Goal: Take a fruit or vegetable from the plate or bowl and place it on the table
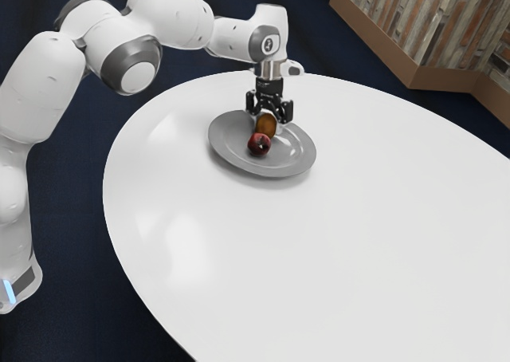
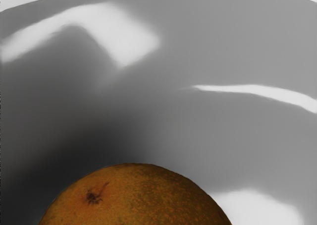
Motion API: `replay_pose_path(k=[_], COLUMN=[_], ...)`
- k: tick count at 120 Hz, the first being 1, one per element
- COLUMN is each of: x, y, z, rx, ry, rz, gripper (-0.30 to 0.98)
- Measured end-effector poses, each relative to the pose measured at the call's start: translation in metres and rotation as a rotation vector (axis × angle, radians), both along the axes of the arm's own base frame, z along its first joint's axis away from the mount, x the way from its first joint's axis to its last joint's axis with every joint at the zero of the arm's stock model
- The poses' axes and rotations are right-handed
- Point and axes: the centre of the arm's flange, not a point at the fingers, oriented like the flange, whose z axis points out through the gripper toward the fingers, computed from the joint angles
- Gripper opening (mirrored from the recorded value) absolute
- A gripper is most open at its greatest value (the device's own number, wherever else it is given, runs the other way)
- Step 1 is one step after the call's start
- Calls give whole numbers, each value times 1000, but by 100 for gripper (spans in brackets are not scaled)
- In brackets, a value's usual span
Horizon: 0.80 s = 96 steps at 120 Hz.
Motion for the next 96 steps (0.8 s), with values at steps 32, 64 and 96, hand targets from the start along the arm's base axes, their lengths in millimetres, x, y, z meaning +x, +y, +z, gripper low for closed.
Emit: replay_pose_path(k=[32,64,96], x=[3,57,102], y=[-3,-117,-304], z=[15,74,90], rx=[26,81,82], ry=[-27,-156,-254], rz=[-7,-172,-397], gripper=[30,32,31])
